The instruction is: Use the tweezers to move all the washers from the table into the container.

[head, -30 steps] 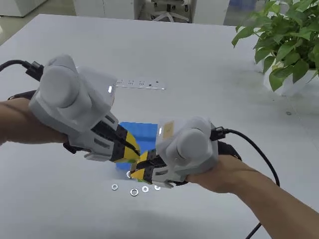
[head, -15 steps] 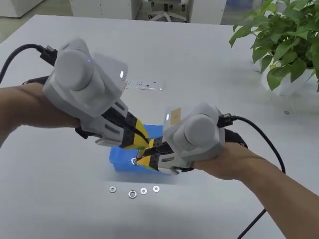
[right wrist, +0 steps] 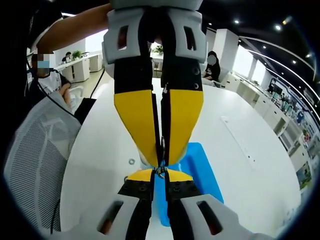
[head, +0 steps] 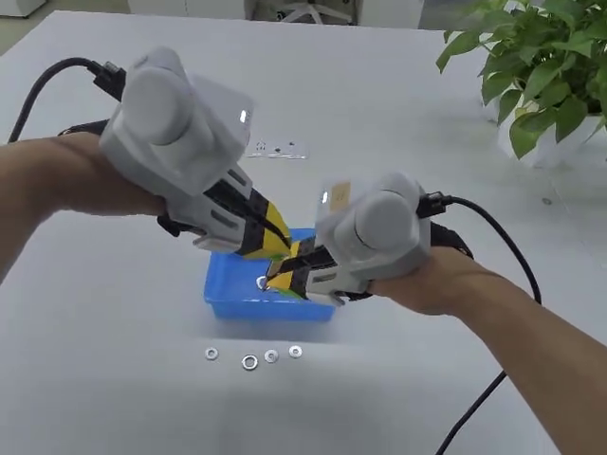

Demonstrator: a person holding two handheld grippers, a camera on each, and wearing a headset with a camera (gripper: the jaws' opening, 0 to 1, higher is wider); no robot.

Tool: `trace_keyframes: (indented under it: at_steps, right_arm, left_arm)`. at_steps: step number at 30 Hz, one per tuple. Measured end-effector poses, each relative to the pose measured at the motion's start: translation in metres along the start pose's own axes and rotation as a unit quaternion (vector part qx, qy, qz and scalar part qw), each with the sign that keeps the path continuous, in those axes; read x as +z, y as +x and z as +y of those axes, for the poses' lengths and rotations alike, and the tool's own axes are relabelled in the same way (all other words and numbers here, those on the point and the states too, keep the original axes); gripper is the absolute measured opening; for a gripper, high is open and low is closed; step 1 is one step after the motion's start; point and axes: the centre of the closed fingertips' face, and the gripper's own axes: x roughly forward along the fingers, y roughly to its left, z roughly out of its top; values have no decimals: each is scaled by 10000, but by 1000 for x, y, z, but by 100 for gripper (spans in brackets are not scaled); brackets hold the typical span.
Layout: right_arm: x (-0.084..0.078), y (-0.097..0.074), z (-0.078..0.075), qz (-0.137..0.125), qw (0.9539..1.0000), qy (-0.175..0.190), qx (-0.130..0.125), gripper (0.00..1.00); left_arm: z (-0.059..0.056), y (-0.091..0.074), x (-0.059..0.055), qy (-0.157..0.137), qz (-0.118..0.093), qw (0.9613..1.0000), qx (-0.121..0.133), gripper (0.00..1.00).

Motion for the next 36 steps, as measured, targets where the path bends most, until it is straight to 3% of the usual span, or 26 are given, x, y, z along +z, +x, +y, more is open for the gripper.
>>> trace_keyframes:
  at_steps: [22,36]
  right_arm:
    - [-32,14,-22,171,9996,241,-7,9]
    - [-57,23,-25,400,9986,345,52,9]
  left_arm:
    - [23,27,-17,-16,4,9999,-138,6]
    - [27,45,-32,-96,-27,9998,-187,6]
